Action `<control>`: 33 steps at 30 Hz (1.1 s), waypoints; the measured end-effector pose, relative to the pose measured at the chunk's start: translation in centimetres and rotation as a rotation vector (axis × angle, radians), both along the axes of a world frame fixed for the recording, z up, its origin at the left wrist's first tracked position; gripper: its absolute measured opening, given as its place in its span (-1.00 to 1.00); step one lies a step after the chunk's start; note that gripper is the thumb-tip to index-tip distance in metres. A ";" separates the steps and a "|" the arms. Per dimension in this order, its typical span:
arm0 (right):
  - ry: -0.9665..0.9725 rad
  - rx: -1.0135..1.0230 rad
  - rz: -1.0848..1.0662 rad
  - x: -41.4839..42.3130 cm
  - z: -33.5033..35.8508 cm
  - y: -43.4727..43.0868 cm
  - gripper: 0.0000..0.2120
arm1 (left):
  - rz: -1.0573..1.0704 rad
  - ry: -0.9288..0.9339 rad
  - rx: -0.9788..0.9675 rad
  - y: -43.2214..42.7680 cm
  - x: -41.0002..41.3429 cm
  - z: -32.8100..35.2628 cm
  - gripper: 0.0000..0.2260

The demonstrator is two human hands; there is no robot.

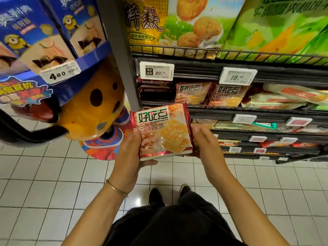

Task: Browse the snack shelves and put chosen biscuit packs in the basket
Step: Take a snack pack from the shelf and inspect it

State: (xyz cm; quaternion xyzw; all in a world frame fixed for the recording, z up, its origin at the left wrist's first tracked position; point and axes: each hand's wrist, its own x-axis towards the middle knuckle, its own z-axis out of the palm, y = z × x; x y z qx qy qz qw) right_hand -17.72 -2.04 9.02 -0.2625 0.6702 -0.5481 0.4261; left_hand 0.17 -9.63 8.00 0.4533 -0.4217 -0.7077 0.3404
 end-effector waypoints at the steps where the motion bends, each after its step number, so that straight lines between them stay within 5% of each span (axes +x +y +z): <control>1: 0.021 -0.005 -0.029 -0.1 -0.2 0.1 -0.82 | 0.002 0.002 0.005 0.0 0.1 -0.1 -0.71; 16: 0.317 0.027 0.054 -0.2 -0.9 0.3 -0.73 | 0.039 -0.031 -0.022 -0.1 1.8 -0.2 -0.69; 26: 0.246 0.055 0.139 -0.9 -0.3 -0.5 -0.75 | -0.021 0.060 0.071 -1.0 2.4 0.2 -0.74; 33: 0.132 0.161 0.140 -0.6 -0.7 -0.8 -0.74 | -0.095 0.119 -0.102 -1.5 2.9 0.6 -0.75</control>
